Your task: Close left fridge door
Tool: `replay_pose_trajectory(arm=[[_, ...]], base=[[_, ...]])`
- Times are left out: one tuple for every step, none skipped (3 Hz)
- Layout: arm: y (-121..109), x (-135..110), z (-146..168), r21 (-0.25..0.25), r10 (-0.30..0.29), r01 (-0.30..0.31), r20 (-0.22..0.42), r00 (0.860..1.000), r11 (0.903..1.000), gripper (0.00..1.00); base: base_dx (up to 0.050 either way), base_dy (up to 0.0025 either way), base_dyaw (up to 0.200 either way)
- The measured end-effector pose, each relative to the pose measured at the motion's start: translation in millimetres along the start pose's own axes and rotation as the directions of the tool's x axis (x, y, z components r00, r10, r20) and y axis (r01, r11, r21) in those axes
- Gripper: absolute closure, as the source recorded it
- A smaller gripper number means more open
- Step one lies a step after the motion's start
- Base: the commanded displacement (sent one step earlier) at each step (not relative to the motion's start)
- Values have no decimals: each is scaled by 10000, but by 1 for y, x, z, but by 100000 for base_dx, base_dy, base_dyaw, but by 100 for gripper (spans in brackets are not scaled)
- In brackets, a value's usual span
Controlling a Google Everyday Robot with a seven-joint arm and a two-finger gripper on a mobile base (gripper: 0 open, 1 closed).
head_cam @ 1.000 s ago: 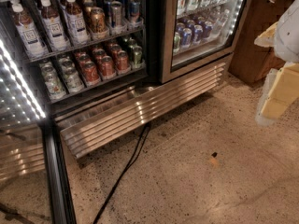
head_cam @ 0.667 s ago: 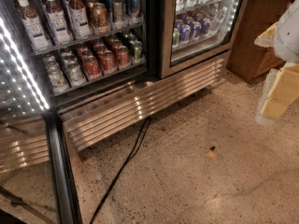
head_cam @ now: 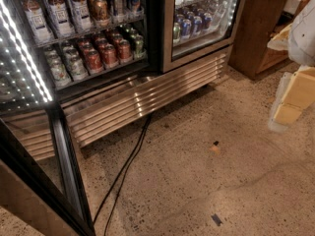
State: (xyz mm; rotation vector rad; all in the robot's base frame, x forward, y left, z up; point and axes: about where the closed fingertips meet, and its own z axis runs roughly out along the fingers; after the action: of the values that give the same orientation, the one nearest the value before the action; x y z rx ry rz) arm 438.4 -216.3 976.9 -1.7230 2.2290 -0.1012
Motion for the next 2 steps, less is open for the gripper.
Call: replay_pose_trajectory(arm=[[0, 0, 0, 0, 0, 0, 0, 10000, 10000, 0], [0, 0, 0, 0, 0, 0, 0, 10000, 10000, 0]], base=[[-4600, 0, 1], [-4799, -2, 17]])
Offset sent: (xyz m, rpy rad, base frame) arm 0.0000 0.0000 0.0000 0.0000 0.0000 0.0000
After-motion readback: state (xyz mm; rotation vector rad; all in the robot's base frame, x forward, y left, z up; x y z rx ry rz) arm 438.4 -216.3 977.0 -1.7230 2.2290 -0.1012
